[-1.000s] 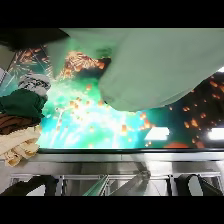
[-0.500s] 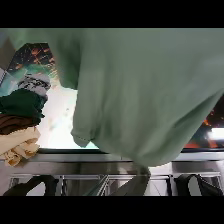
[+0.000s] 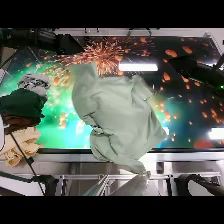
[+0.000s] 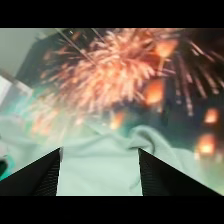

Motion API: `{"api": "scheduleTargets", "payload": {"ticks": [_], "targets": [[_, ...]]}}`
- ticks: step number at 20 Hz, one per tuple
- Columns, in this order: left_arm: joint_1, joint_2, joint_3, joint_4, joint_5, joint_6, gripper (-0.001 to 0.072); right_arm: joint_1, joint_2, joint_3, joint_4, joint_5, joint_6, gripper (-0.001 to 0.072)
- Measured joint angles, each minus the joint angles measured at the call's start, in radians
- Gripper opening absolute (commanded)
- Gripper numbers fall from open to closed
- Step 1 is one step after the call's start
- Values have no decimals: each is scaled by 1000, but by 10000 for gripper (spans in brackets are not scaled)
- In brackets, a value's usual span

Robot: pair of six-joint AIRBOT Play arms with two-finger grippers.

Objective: Fold the shirts.

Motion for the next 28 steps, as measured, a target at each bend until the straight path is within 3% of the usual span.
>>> {"api": "scheduleTargets", "payload": {"ticks": [3, 5, 10, 16, 21, 22, 23, 25, 26, 27, 28], "targets": [[73, -53, 15, 5, -70, -76, 710, -93, -70, 58, -74, 114, 35, 526], [122, -41, -59, 10, -148, -117, 691, -182, -88, 69, -205, 185, 98, 525], [151, 114, -482, 25, -246, -142, 692, -323, -104, -55, -455, 334, 169, 525], [27, 290, -1043, 91, -142, -129, 693, -276, -164, -245, -524, 371, 134, 520], [-164, 259, -1191, 105, -3, -123, 692, -122, -239, -279, -512, 383, 131, 517], [-203, 229, -1181, 108, 18, -123, 692, -92, -251, -281, -502, 386, 131, 479], [-238, 196, -1163, 110, 31, -123, 691, -63, -261, -282, -496, 386, 131, 369], [-285, 130, -1115, 106, 23, -124, 688, -23, -275, -285, -486, 379, 131, 340], [-299, 99, -1091, 102, 13, -127, 535, -11, -278, -285, -477, 379, 130, 287], [-311, 68, -1068, 103, 10, -126, 380, -3, -282, -283, -471, 377, 129, 100], [-318, 42, -1051, 109, 10, -125, 236, 4, -285, -281, -475, 369, 127, 67]]}}
